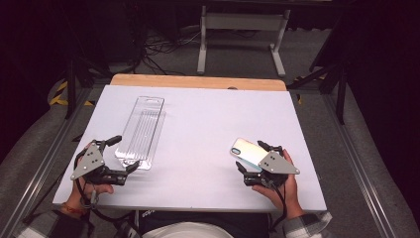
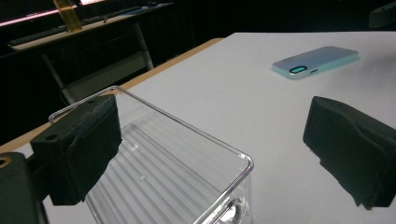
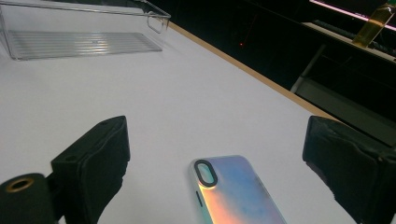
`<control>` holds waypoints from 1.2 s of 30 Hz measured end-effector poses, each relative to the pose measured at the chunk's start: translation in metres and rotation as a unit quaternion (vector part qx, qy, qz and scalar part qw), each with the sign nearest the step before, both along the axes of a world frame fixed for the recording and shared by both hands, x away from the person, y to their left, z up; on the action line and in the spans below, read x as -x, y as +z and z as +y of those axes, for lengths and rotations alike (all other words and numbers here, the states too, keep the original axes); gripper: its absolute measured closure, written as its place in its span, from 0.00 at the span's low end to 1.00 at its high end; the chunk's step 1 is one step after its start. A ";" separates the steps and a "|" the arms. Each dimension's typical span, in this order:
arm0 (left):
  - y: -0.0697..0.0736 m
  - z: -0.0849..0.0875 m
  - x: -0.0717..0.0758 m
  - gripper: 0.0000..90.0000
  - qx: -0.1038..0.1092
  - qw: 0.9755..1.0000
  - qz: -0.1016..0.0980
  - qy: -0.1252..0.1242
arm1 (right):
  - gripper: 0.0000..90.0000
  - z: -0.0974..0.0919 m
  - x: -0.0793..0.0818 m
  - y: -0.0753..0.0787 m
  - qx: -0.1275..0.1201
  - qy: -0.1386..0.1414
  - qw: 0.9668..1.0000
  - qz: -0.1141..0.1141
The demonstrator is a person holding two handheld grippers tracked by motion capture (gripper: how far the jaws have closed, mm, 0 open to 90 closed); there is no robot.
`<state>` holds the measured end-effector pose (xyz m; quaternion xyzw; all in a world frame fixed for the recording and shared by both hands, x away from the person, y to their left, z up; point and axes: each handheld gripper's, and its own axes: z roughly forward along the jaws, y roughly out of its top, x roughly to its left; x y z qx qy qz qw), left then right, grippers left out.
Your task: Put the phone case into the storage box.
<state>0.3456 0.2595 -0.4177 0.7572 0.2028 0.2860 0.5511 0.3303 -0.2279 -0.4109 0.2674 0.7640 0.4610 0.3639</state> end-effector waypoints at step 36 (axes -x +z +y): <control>-0.006 -0.005 0.000 0.05 -0.017 1.000 0.022 -0.010 | 0.09 0.009 -0.073 0.036 0.109 0.035 0.982 0.152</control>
